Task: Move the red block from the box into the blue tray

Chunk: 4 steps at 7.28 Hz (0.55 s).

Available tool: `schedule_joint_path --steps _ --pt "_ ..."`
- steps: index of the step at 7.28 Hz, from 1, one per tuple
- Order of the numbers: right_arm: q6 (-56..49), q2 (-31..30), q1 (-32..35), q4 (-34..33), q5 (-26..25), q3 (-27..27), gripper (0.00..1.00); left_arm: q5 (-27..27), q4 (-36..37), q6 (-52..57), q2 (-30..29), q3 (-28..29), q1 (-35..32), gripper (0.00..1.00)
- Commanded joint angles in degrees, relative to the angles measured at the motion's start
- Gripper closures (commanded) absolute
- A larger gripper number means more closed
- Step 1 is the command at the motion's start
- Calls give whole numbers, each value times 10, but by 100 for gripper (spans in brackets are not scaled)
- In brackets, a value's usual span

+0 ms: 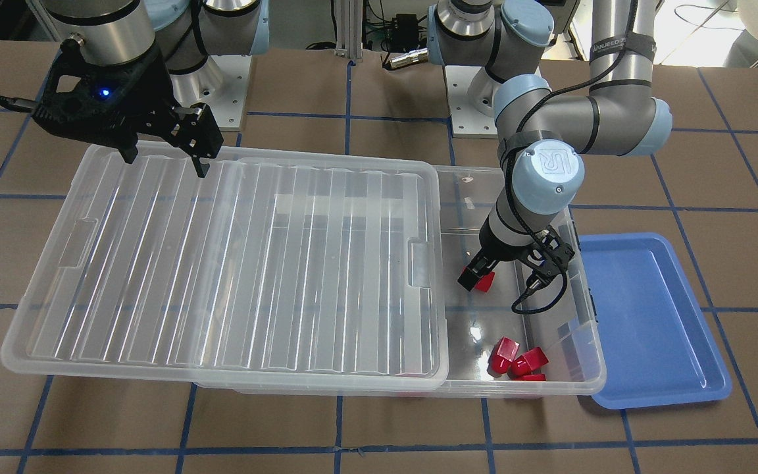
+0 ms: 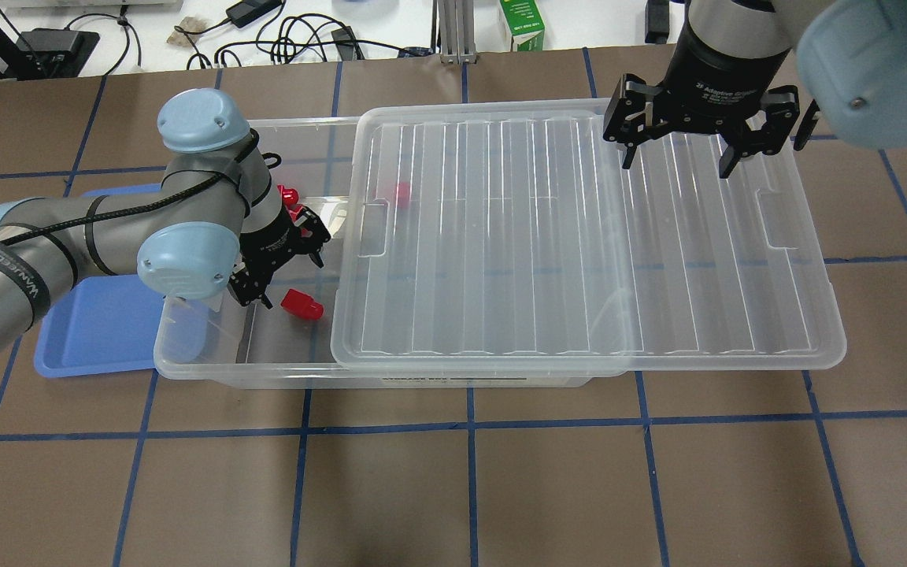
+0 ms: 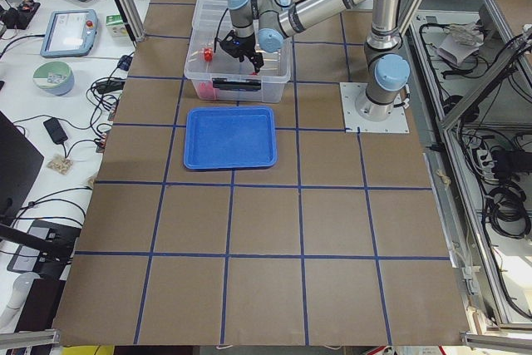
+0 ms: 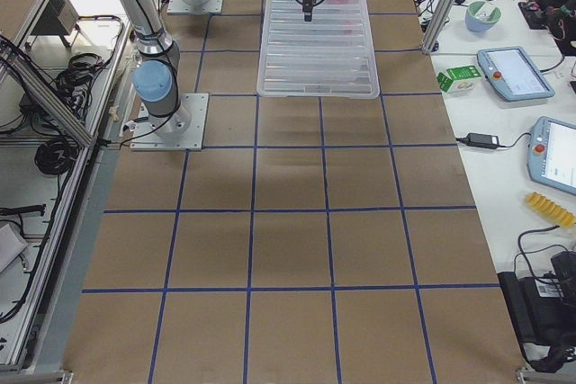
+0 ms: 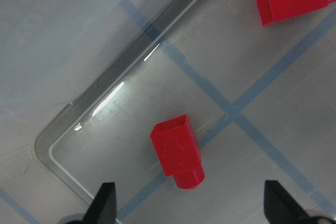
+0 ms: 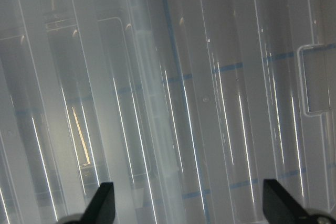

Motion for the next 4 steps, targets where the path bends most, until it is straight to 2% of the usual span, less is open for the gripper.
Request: schedule_joint_path --steps 1,4 --pt "0 0 0 0 -1 0 0 2 10 -1 -7 -5 0 0" --pt "0 0 0 0 -1 0 0 2 30 -1 -12 -17 0 0"
